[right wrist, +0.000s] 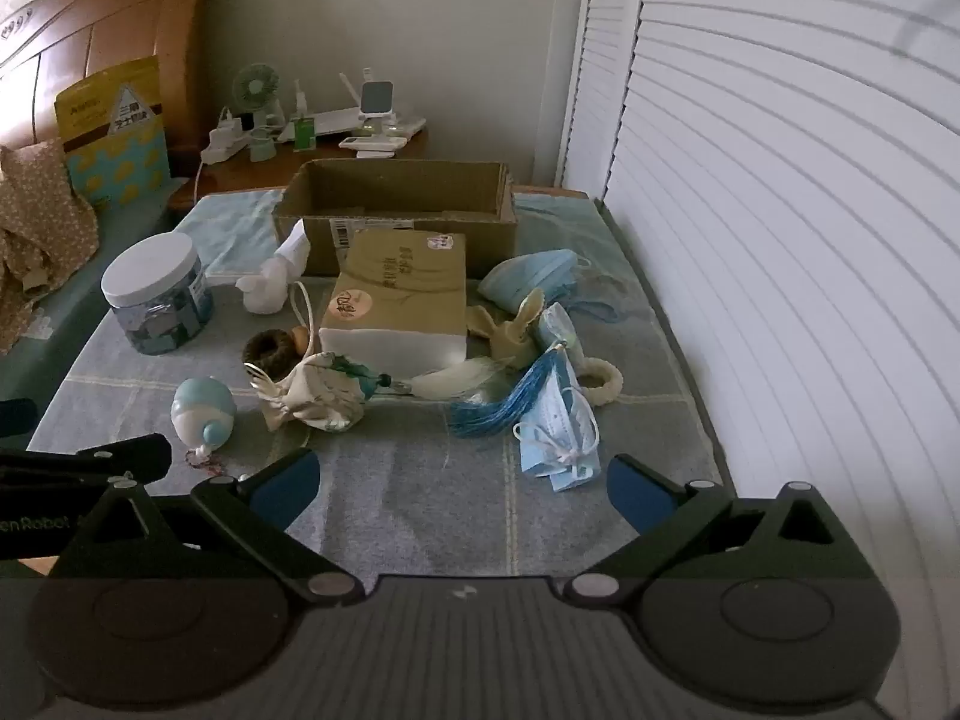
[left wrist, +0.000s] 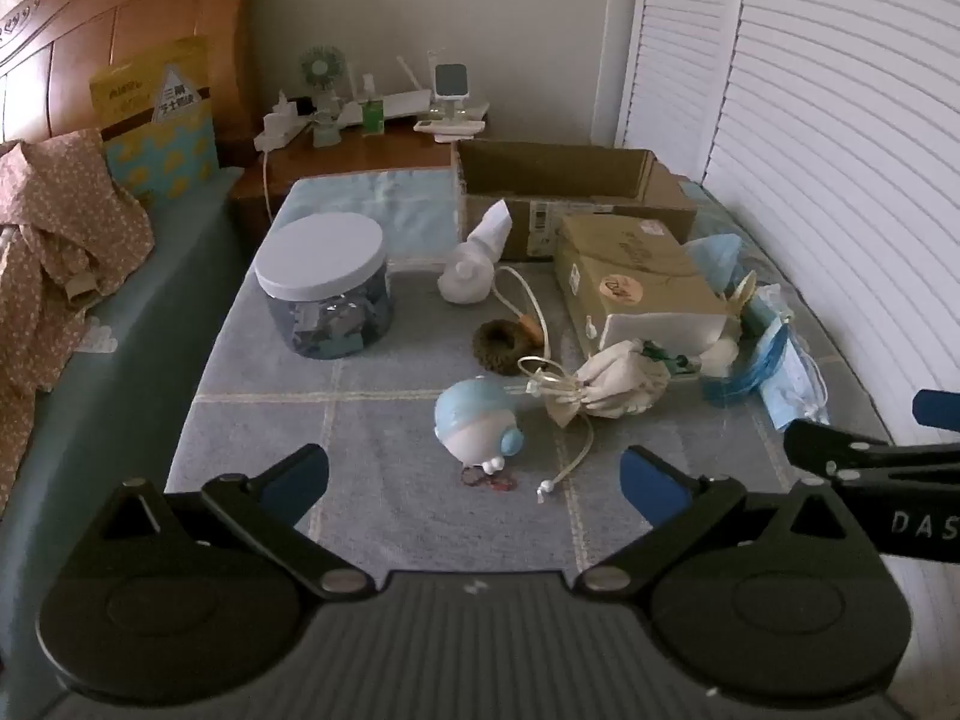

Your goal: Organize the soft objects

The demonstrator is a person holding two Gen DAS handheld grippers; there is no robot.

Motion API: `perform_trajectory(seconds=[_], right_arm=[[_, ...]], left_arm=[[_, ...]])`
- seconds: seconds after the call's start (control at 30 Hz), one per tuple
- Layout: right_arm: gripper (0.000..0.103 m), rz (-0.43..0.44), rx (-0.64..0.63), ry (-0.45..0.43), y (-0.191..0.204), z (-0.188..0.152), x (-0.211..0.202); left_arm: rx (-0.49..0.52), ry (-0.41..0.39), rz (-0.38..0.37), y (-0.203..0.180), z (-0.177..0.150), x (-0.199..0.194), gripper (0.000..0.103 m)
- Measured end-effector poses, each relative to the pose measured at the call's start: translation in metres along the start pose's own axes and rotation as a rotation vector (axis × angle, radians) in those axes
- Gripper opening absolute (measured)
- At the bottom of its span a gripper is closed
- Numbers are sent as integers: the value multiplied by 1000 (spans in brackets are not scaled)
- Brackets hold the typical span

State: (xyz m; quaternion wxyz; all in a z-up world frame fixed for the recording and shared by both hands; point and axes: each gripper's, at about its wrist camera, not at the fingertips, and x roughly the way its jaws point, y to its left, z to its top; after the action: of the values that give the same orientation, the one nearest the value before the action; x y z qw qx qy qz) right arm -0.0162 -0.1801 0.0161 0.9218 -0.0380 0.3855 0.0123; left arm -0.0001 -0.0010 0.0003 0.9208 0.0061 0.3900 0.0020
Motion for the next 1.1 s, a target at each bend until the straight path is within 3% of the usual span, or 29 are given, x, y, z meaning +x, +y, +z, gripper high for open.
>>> perform_trajectory(seconds=[0.23,1.1], right_arm=[[103,-20,-5,3,-1,2,-1],[103,-9,3,-13,-4,2,-3]], left_arm=[[-28,-1,-36,3,1,-5,102],[-20,-4,-26,0,3,-4,102]])
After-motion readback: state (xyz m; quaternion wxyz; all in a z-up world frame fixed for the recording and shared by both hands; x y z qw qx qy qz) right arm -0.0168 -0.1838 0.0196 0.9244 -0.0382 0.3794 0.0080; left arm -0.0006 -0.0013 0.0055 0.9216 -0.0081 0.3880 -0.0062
